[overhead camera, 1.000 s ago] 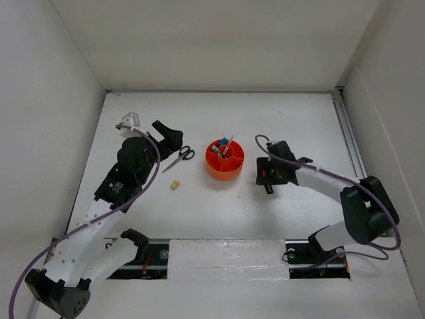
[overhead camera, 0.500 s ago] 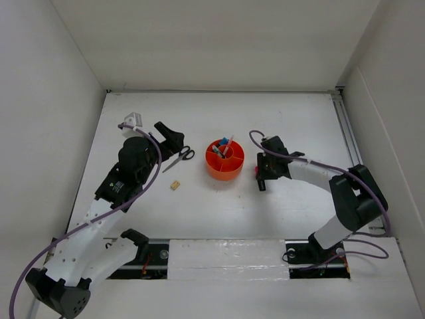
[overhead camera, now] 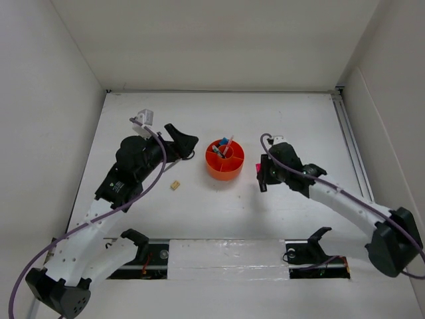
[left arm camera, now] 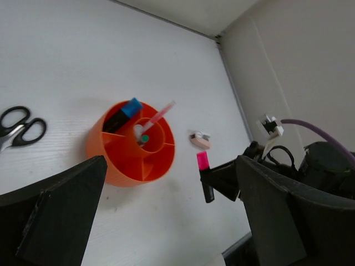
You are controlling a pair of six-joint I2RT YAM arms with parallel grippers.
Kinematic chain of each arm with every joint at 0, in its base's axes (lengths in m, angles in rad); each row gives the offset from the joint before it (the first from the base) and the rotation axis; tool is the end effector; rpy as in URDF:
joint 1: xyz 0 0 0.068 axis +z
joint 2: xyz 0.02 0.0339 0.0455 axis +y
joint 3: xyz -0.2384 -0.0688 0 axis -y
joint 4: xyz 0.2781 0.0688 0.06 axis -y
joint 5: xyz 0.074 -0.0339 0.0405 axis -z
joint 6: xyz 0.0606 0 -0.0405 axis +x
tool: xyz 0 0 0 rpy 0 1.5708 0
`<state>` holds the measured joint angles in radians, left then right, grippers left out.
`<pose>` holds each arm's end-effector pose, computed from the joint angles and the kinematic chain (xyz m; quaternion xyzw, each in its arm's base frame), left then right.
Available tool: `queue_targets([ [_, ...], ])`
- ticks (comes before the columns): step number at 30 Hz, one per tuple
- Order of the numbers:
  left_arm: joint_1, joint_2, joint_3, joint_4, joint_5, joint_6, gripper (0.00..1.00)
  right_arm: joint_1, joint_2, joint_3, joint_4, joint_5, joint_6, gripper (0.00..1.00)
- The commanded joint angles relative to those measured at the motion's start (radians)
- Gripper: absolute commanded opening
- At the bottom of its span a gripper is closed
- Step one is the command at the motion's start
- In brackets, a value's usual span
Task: Sort the stationery into containers
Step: Pick up the pen from the center of the board.
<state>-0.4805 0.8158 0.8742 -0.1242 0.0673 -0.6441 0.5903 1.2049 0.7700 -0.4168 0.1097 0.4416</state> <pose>0.2330 -0.1261 0.3544 -0.0367 0.7290 -0.3849 0.5648 0.2534 0.1618 0.1724 -0.0502 0.9335 0.1287 0.3309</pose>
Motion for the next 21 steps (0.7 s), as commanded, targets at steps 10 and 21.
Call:
queue_targets([
  [10,-0.049,0.022,-0.081,0.382,0.497,0.028,1.00,0.312,-0.182,0.167,0.168,-0.022,0.031,0.00],
  [21,-0.049,0.054,-0.101,0.419,0.534,0.009,1.00,0.398,-0.075,0.324,0.268,-0.007,0.010,0.00],
])
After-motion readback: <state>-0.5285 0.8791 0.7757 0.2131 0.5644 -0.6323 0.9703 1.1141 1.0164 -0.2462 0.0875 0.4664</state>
